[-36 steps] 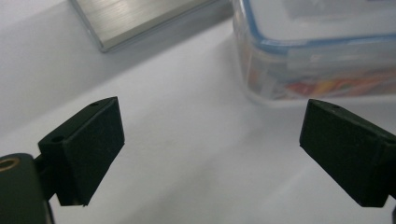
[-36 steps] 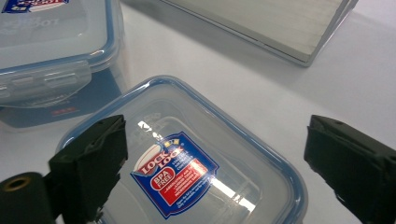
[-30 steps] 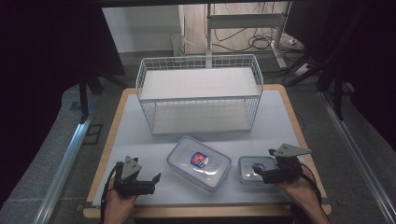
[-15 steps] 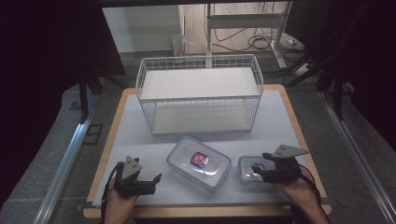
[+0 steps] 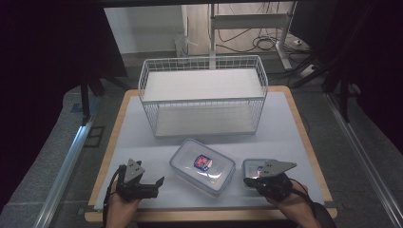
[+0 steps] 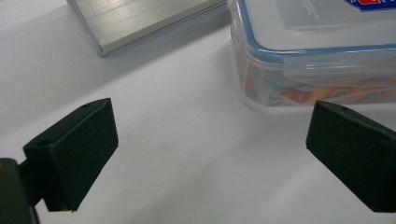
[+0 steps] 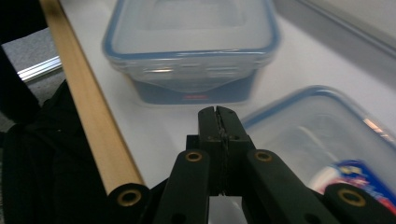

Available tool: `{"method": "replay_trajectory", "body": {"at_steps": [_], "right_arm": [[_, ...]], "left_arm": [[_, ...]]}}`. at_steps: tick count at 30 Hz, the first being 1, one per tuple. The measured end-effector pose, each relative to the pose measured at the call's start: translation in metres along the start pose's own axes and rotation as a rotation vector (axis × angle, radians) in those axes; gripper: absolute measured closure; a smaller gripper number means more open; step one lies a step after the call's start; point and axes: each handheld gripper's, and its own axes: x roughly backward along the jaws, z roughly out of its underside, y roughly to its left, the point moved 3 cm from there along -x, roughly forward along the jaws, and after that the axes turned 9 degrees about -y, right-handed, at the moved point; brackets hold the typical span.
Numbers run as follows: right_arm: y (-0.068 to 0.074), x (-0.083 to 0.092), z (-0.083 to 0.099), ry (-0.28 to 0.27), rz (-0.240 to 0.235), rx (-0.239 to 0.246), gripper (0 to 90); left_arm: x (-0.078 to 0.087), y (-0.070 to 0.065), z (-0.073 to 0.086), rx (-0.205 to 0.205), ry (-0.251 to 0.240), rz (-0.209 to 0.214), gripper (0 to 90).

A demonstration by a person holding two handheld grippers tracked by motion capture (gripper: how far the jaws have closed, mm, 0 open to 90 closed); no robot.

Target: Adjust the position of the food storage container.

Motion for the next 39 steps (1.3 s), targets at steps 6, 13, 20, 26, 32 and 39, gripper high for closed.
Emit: {"method": "replay_trajectory", "body": {"at_steps": [6,13,20,26,32,39], "right_arm": [[0.007,-0.014,0.004,0.023,-0.019,-0.002,89.0],[0.003,-0.019,0.008,0.041,0.005,-0.004,89.0],[-0.008,-0.014,0.01,0.049,0.054,-0.001,89.0],[-0.031,-0.006,0.014,0.049,0.129,-0.02,89.0],[-0.046,0.0,0.017,0.049,0.175,-0.052,89.0],[-0.041,-0.001,0.013,0.021,0.162,-0.041,88.9]], "left_arm": [[-0.002,-0.002,0.0,-0.007,0.011,0.004,2.5],[-0.004,-0.004,0.001,-0.022,0.023,0.009,2.6],[-0.004,-0.004,0.001,-0.018,0.019,0.012,2.7],[-0.004,-0.004,0.001,-0.014,0.02,0.016,2.7],[-0.006,-0.002,0.002,0.014,0.038,0.024,2.7],[-0.011,0.012,-0.001,0.048,0.063,0.003,9.9]]}}
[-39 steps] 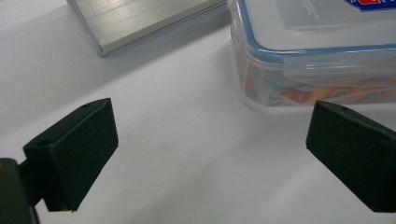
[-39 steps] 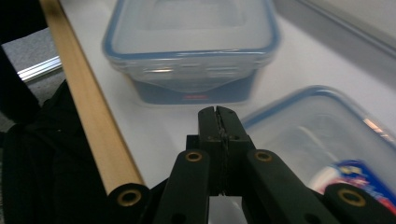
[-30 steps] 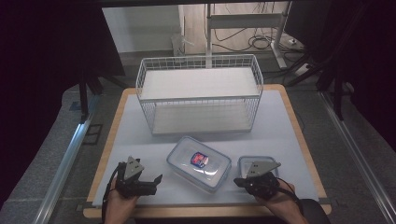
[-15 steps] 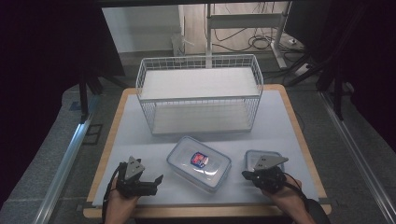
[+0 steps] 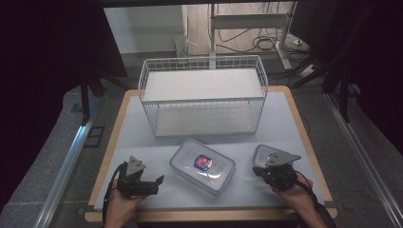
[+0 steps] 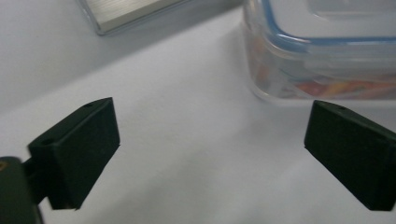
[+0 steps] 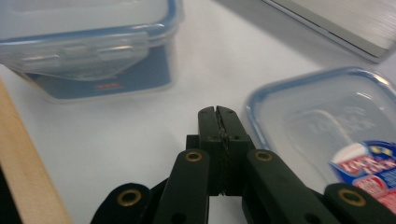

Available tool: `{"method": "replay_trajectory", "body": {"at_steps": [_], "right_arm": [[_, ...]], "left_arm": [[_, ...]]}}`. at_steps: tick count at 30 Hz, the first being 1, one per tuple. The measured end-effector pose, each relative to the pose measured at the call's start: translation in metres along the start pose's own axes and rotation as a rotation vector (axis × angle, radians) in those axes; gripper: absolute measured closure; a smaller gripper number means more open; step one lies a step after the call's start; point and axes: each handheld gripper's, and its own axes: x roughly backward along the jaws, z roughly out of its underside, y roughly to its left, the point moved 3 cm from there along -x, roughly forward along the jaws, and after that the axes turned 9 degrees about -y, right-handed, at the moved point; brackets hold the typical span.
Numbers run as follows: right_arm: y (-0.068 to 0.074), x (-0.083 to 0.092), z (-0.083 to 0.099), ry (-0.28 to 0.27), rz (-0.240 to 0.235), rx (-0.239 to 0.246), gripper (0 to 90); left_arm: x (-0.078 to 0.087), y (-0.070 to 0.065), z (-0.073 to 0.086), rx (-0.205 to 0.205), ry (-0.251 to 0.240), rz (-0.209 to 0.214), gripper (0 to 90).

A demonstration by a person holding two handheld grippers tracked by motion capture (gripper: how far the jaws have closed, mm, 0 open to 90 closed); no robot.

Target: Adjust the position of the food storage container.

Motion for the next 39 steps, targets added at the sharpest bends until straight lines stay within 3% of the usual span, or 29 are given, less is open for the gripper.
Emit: {"method": "replay_trajectory", "body": {"at_steps": [1,3,4,5,6,9,11,13,15,21,24,28,34,36,39], "right_arm": [[0.002,-0.001,0.0,-0.002,-0.008,-0.004,88.9],[0.006,-0.002,-0.001,-0.01,-0.027,-0.008,88.9],[0.009,-0.003,-0.002,-0.011,-0.034,-0.006,88.9],[0.014,-0.006,-0.003,-0.012,-0.054,-0.005,88.9],[0.014,-0.006,-0.003,-0.012,-0.054,-0.005,88.9],[0.023,-0.012,-0.004,-0.011,-0.085,-0.006,88.8],[0.03,-0.017,-0.004,-0.012,-0.11,-0.011,88.9],[0.034,-0.021,-0.005,-0.013,-0.127,-0.02,88.9],[0.038,-0.024,-0.005,-0.015,-0.144,-0.024,88.9],[0.048,-0.032,-0.007,-0.003,-0.166,-0.007,88.9],[0.049,-0.035,-0.009,-0.009,-0.165,-0.009,88.9],[0.045,-0.035,-0.01,-0.012,-0.149,-0.014,88.9],[0.036,-0.036,-0.011,-0.009,-0.116,-0.022,88.9],[0.033,-0.036,-0.011,-0.009,-0.104,-0.03,89.0],[0.031,-0.036,-0.01,-0.007,-0.104,-0.045,89.0]], "left_arm": [[-0.001,0.002,-0.002,-0.002,-0.008,0.007,9.9],[-0.005,0.008,-0.006,-0.005,-0.018,0.008,23.5],[-0.008,0.01,-0.009,0.004,-0.028,0.023,34.0],[-0.011,0.013,-0.011,0.018,-0.037,0.044,50.1],[-0.016,0.014,-0.013,0.03,-0.039,0.062,50.1],[-0.031,0.014,-0.016,-0.004,-0.005,0.07,66.7],[-0.047,0.013,-0.019,-0.018,0.021,0.1,77.4],[-0.051,0.013,-0.02,-0.026,0.032,0.106,82.1],[-0.06,0.011,-0.021,-0.029,0.037,0.131,84.4],[-0.061,0.0,-0.022,-0.016,0.026,0.199,85.7],[-0.061,-0.006,-0.023,-0.048,0.042,0.178,89.0],[-0.058,-0.007,-0.021,-0.008,0.042,0.187,89.9],[-0.052,-0.017,-0.016,0.001,0.071,0.2,89.9],[-0.049,-0.021,-0.015,-0.007,0.075,0.176,90.0],[-0.044,-0.024,-0.012,0.002,0.078,0.181,90.0]]}}
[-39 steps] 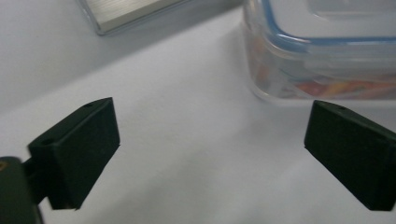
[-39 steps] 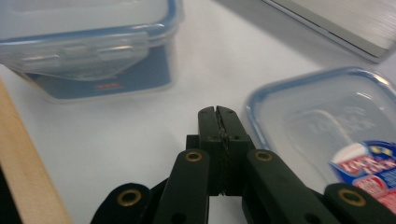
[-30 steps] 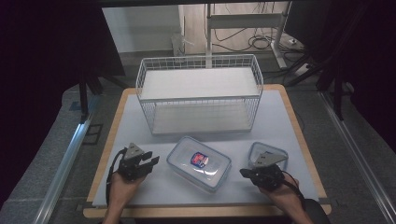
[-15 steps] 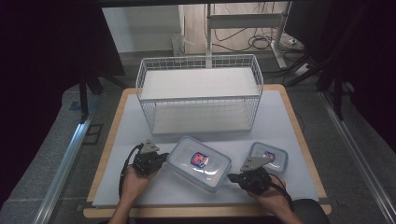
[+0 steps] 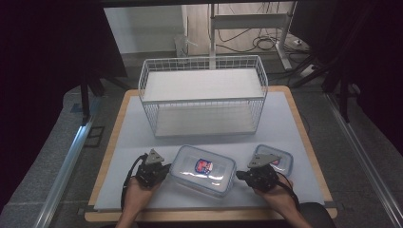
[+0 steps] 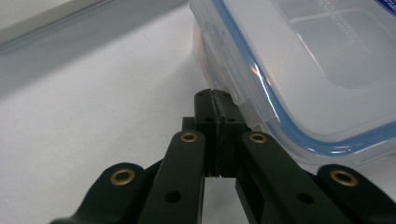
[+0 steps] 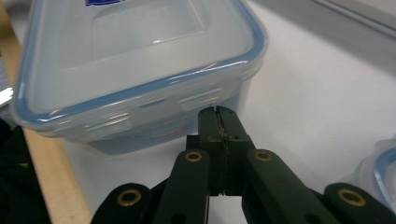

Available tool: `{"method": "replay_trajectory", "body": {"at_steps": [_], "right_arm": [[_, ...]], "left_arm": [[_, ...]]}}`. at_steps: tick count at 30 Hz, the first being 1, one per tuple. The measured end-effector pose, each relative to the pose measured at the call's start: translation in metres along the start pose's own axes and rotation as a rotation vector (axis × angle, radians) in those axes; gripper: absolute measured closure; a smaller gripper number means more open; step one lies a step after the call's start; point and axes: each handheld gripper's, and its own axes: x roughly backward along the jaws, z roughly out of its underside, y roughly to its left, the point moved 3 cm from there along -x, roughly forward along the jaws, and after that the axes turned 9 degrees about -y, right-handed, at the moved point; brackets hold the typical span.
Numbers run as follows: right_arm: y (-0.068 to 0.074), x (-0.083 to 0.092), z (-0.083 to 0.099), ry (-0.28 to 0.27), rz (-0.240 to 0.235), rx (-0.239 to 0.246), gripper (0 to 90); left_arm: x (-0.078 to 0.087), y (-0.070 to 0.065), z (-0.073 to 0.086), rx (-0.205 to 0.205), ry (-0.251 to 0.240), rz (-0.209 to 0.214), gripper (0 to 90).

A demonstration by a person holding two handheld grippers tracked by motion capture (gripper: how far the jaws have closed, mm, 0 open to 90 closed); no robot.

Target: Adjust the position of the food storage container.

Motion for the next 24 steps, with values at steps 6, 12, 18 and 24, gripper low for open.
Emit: {"method": "replay_trajectory", "body": {"at_steps": [6,12,18,24], "right_arm": [[0.014,0.005,0.01,0.018,-0.064,-0.017,88.8],[0.019,0.007,0.01,0.015,-0.069,-0.016,88.9],[0.015,0.007,0.007,0.005,-0.036,-0.019,89.0],[0.005,0.004,0.002,0.006,0.011,-0.009,89.1]], "left_arm": [[0.003,-0.003,0.002,0.004,-0.001,0.003,89.9],[0.006,-0.007,0.004,0.017,0.004,-0.003,90.0],[0.006,-0.011,0.004,0.018,0.014,-0.021,90.0],[0.005,-0.015,0.002,0.032,0.022,-0.035,90.0]]}}
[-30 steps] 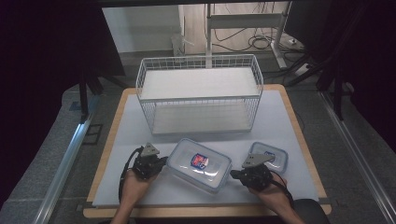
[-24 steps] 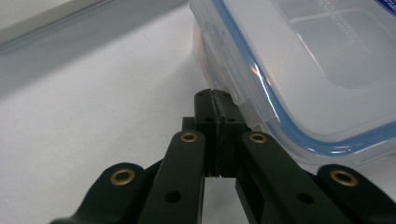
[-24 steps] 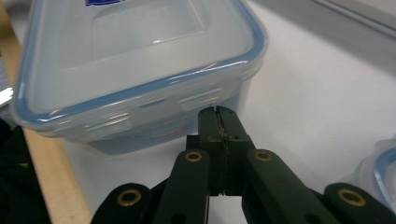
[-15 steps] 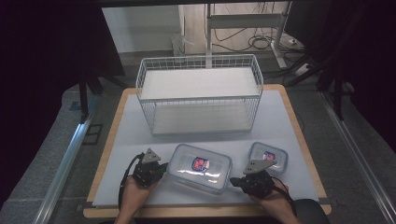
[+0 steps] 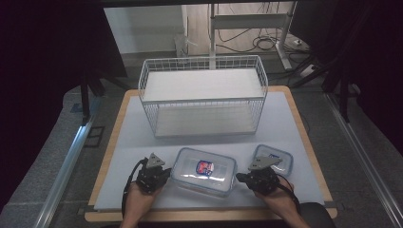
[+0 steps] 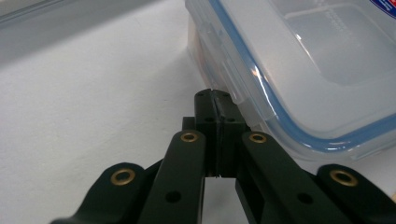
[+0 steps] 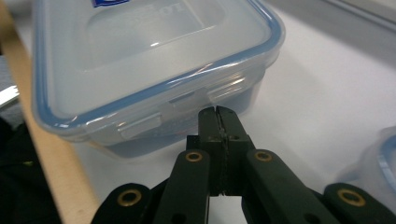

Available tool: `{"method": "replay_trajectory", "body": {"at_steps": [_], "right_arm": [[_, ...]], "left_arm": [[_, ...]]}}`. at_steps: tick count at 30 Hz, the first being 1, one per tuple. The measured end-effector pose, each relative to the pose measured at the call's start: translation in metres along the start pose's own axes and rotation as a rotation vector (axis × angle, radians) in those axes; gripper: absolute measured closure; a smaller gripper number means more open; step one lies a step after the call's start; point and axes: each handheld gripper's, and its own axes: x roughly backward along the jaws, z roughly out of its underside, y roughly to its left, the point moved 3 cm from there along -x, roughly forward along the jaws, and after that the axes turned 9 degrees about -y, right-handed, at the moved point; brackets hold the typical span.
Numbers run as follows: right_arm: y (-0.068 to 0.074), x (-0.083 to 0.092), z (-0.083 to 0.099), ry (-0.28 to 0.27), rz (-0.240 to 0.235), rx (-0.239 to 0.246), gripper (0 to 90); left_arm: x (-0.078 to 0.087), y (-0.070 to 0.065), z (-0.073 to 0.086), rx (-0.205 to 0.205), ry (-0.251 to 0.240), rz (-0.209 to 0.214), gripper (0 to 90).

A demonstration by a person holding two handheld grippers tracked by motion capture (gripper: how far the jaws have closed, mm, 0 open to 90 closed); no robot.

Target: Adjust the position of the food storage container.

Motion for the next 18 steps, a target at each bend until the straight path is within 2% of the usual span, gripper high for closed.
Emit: {"method": "replay_trajectory", "body": {"at_steps": [8,12,18], "right_arm": [[-0.015,-0.004,-0.005,-0.001,0.04,-0.012,89.2],[-0.025,-0.007,-0.007,0.004,0.056,-0.017,89.2],[-0.034,-0.01,-0.01,0.004,0.071,-0.025,89.1]], "left_arm": [[-0.005,-0.005,-0.005,0.01,-0.006,0.002,90.0],[-0.008,-0.008,-0.007,-0.007,0.002,-0.005,90.0],[-0.009,-0.01,-0.008,-0.009,0.0,-0.002,90.0]]}}
